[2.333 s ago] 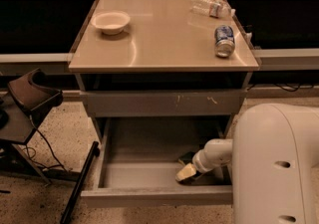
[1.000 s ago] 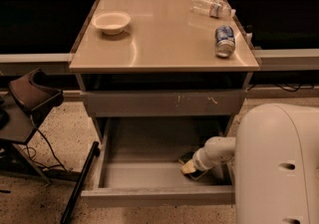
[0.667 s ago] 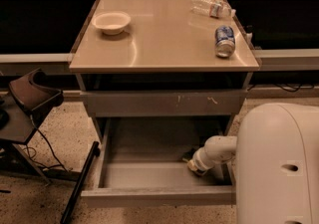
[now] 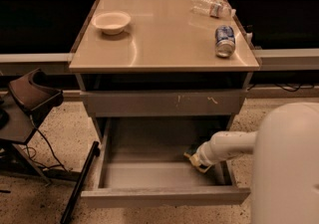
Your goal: Pick sponge from middle drawer and place on counter
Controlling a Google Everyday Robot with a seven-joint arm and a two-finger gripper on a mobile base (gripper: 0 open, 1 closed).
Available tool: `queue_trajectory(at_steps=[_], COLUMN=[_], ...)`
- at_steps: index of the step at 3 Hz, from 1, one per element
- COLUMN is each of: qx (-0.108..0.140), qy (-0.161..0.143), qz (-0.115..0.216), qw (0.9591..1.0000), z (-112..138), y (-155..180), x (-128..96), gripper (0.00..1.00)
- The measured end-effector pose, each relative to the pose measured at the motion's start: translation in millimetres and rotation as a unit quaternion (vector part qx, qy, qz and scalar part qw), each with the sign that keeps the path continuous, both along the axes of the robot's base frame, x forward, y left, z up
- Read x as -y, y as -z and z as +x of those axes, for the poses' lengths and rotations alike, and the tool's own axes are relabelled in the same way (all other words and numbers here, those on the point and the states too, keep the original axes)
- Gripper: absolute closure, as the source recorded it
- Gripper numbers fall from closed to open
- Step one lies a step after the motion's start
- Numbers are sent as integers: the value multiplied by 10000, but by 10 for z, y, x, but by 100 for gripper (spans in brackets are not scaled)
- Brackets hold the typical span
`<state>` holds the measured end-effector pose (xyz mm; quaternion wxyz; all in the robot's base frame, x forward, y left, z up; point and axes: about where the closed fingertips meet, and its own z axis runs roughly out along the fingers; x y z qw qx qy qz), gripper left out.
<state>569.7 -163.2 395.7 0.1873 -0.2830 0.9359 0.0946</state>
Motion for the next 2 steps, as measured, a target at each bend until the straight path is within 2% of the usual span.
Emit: queue_trajectory(at_steps=[1,2], qx=[525,900], qy=[29,-23], qz=[102,255], qw=[9986,9956], z=[81,267], y=[-989,-2007], x=[120,242], gripper=[100,100])
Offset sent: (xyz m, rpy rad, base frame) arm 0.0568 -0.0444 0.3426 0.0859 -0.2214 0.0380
